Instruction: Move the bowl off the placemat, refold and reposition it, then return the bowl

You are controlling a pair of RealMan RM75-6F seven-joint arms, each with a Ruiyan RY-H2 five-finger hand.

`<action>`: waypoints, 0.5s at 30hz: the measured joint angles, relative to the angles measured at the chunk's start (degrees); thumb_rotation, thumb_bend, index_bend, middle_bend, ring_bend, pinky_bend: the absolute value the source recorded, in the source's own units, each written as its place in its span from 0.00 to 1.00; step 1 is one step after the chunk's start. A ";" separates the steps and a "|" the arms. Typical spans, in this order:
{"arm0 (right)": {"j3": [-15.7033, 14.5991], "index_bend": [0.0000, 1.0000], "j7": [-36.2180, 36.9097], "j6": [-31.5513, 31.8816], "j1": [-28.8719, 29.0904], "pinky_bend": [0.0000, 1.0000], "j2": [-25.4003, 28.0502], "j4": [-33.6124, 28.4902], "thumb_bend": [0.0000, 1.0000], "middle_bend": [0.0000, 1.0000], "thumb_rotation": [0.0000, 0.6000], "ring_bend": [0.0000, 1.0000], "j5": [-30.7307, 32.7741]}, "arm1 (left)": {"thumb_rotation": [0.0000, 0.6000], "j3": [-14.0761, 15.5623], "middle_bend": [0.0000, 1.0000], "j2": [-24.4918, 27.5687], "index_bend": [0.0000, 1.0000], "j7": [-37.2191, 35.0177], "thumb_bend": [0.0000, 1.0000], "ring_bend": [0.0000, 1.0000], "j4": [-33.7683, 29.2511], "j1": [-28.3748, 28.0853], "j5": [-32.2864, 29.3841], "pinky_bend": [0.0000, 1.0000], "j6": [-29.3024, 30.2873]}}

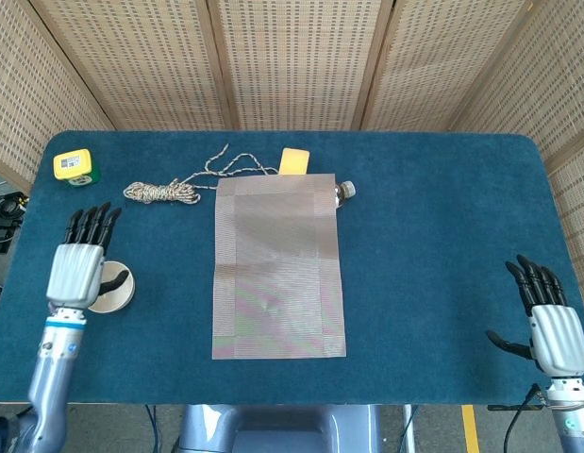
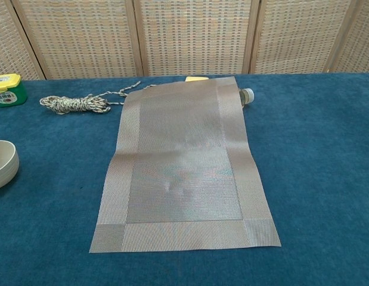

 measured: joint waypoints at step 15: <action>-1.54 0.00 -8.46 -1.02 2.22 0.00 -6.44 -4.57 0.02 0.00 1.00 0.00 -6.07 | 1.00 7.22 0.00 4.72 0.00 -6.21 0.19 0.00 0.83 13.70 12.46 0.00 11.44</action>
